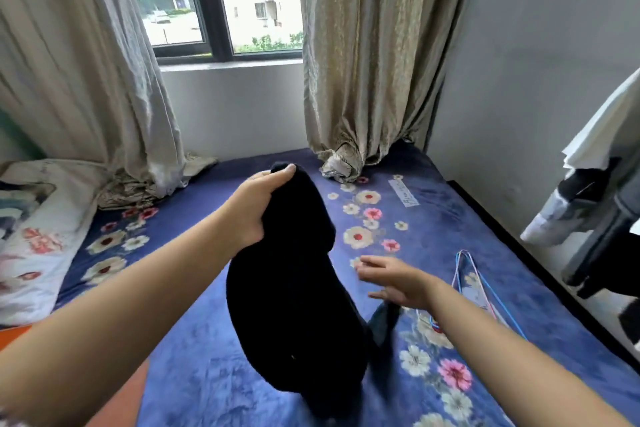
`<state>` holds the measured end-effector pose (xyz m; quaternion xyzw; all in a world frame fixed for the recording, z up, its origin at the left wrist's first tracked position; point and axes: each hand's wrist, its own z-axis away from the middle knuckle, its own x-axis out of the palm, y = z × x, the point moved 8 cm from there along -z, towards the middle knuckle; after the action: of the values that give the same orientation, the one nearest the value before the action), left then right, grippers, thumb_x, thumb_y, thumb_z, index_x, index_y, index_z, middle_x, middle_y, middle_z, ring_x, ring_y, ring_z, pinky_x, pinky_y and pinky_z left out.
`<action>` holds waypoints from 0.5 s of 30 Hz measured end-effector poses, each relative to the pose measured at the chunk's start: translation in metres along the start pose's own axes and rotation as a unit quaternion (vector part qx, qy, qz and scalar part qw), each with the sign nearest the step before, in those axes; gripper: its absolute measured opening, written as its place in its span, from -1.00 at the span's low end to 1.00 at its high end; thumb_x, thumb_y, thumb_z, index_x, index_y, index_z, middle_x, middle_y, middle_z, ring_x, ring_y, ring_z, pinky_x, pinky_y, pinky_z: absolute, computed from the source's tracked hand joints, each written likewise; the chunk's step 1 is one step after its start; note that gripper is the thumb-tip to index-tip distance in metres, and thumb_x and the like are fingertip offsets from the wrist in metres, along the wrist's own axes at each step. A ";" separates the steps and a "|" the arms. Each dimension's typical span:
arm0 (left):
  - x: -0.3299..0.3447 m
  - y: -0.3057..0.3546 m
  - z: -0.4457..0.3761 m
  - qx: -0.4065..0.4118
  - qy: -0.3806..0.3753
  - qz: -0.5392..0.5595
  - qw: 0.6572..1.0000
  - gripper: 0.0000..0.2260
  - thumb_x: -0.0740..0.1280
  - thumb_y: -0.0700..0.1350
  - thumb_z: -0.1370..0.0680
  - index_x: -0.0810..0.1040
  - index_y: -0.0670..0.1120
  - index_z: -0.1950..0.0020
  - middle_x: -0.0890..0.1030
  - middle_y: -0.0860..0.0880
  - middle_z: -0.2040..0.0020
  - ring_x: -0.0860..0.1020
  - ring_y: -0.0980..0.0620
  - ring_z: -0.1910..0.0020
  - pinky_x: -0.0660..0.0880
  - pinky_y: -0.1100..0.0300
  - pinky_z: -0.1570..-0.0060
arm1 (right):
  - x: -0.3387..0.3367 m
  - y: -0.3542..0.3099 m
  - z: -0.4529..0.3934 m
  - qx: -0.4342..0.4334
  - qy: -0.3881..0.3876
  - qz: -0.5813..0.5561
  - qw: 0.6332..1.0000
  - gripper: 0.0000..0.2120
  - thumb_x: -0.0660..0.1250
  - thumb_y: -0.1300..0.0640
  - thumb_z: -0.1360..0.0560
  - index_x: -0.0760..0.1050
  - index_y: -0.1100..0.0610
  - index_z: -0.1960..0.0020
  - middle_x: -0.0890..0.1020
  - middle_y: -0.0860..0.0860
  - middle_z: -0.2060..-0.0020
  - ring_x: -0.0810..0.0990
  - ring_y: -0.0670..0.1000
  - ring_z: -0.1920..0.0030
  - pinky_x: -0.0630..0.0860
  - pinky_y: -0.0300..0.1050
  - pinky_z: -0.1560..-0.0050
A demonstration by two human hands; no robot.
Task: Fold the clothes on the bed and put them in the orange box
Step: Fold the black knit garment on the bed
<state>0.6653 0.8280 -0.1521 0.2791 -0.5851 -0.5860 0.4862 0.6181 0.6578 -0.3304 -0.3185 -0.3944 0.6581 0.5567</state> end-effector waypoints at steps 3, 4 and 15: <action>-0.010 0.010 0.013 -0.013 -0.017 -0.053 0.998 -0.88 0.33 -0.20 -0.45 0.44 -0.12 0.27 0.53 -0.01 0.47 0.53 0.09 0.53 0.49 0.30 0.47 | 0.042 0.028 -0.022 0.031 -0.016 -0.035 0.999 -0.45 0.33 0.13 -0.51 0.24 0.21 -0.43 0.43 0.01 -0.28 0.40 -0.07 -0.26 0.45 -0.18 -0.04; -0.014 0.013 0.019 -0.013 -0.032 -0.076 0.997 -0.86 0.40 -0.25 -0.32 0.44 -0.14 0.27 0.54 -0.02 0.47 0.53 0.09 0.52 0.49 0.31 0.47 | 0.053 0.024 -0.027 0.019 -0.027 -0.051 0.998 -0.46 0.35 0.12 -0.46 0.29 0.19 -0.38 0.46 -0.02 -0.23 0.40 -0.09 -0.24 0.43 -0.18 -0.07; -0.098 0.046 0.056 0.056 0.019 -0.054 0.997 -0.58 0.43 -0.19 0.27 0.52 -0.13 0.44 0.53 -0.07 0.46 0.52 0.01 0.50 0.50 0.29 0.41 | 0.177 -0.045 -0.029 -0.033 -0.247 -0.071 0.966 -0.74 0.26 0.19 -0.18 0.46 0.16 0.13 0.59 -0.05 0.44 0.55 -0.10 0.43 0.45 -0.24 0.33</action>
<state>0.6631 0.9464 -0.1225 0.3486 -0.5918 -0.5721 0.4483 0.6335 0.8399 -0.3018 -0.1353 -0.5625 0.6621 0.4763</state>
